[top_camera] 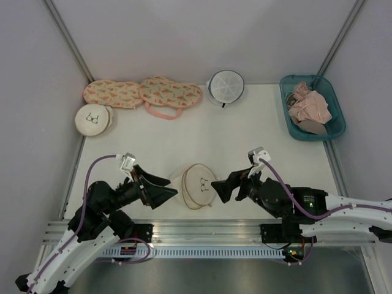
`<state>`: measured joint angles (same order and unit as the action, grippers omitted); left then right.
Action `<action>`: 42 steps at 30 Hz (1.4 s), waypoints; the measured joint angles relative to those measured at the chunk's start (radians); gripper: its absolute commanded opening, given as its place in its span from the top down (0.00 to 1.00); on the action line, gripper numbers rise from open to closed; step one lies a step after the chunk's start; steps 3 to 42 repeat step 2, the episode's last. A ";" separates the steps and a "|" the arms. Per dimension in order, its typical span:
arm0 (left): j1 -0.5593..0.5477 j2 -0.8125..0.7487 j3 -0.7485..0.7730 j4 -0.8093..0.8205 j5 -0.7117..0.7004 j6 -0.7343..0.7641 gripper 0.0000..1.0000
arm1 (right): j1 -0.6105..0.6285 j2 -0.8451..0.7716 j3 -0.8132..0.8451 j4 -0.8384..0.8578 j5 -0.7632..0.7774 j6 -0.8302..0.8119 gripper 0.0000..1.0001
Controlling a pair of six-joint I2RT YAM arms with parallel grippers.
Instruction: Unzip the laundry bag and remove the bra
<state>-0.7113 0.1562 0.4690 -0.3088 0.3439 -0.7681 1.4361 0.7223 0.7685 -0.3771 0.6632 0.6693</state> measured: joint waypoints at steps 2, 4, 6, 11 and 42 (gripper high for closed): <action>0.000 0.001 0.007 0.000 0.000 0.001 0.01 | 0.000 -0.015 0.000 0.008 -0.001 -0.003 0.02; 0.000 0.001 0.007 0.000 0.000 0.001 0.01 | 0.000 -0.015 0.000 0.008 -0.001 -0.003 0.02; 0.000 0.001 0.007 0.000 0.000 0.001 0.01 | 0.000 -0.015 0.000 0.008 -0.001 -0.003 0.02; 0.000 0.001 0.007 0.000 0.000 0.001 0.01 | 0.000 -0.015 0.000 0.008 -0.001 -0.003 0.02; 0.000 0.001 0.007 0.000 0.000 0.001 0.01 | 0.000 -0.015 0.000 0.008 -0.001 -0.003 0.02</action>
